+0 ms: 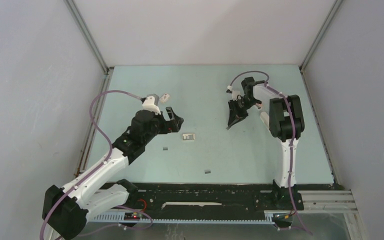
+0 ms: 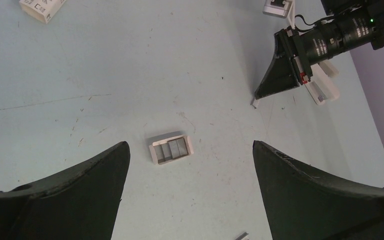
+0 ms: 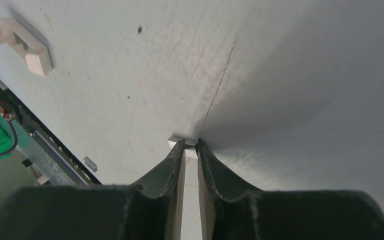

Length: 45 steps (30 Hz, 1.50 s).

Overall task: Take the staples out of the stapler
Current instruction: Move the staple to the center of the board.

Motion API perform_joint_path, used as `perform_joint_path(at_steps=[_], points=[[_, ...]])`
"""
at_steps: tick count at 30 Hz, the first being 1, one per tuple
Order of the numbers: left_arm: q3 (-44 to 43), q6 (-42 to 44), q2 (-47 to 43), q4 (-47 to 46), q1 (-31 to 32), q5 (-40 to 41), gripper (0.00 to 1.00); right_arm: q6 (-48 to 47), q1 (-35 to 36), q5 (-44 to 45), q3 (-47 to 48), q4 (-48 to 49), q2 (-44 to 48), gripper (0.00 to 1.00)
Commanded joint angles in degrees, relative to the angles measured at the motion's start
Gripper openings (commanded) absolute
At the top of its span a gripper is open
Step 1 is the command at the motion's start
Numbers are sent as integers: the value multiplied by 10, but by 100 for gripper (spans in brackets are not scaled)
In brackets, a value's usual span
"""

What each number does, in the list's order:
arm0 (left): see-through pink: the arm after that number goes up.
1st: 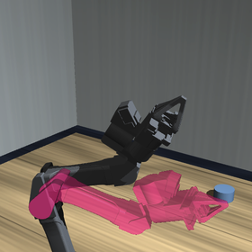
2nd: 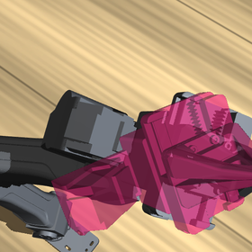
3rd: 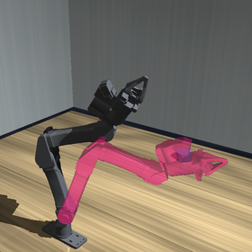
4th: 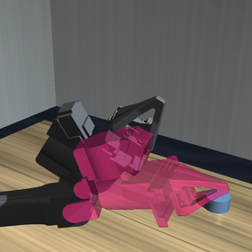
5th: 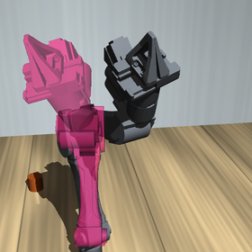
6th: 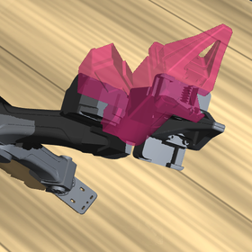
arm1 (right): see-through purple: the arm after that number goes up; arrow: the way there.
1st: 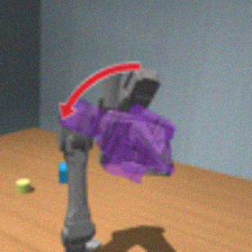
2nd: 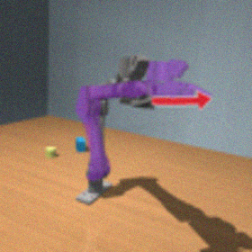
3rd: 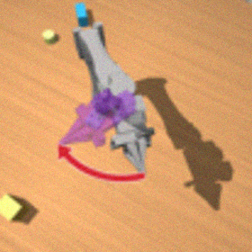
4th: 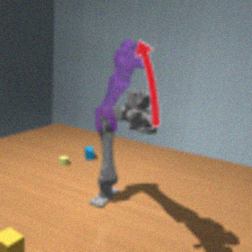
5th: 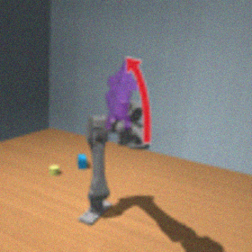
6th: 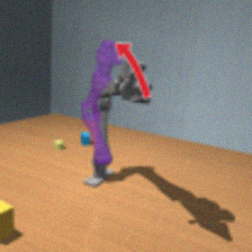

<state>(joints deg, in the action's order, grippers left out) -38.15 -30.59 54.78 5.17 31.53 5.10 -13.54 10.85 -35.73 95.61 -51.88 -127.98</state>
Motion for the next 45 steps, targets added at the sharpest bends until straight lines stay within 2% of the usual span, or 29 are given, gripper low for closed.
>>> perform_joint_path(at_steps=[1,6,18,25,32,39,45], points=[[4,-3,-2,-17,-2,-8,98,-7,16,-1,-39,-6,36,22],[4,-3,0,-20,-2,-10,98,-1,41,-8,-84,9,70,21],[5,-7,15,-41,-2,-47,98,44,152,-36,-135,51,110,21],[8,-12,24,-48,-2,-77,98,57,182,-69,-139,58,135,26],[8,-14,30,-50,-1,-93,98,11,147,-76,-140,42,183,36],[-10,-28,60,-32,11,-102,98,-91,81,-132,-143,-12,248,37],[-45,-31,90,23,57,-70,97,-130,20,-172,-178,-12,312,38]])
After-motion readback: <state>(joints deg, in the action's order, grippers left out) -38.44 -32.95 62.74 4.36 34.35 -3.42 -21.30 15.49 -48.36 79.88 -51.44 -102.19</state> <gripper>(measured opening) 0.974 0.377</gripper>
